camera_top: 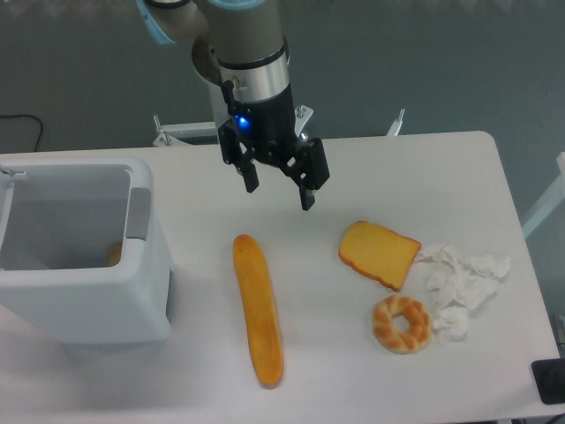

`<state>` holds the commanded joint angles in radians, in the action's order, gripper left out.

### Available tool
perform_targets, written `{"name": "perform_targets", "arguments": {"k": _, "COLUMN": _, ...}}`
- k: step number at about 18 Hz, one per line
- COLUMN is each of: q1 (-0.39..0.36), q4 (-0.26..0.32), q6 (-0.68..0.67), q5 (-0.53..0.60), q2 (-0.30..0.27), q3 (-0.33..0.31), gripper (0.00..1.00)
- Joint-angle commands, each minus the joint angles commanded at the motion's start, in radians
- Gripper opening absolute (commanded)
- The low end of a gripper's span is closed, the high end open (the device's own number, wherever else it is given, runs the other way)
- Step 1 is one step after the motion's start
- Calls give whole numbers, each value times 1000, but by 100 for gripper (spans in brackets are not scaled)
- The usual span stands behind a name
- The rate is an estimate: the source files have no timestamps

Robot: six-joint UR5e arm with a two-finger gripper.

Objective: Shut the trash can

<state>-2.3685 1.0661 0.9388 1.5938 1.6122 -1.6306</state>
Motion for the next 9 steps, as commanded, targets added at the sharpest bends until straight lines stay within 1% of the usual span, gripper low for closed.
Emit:
{"name": "perform_targets", "arguments": {"k": 5, "q1": -8, "q4": -12, "q6": -6, "q5": -21, "q2": -2, "q3": 6, "gripper": 100}}
{"name": "perform_targets", "arguments": {"k": 9, "q1": -12, "q4": -12, "q6": -6, "q5": -41, "q2": -15, "q3": 9, "gripper": 100}}
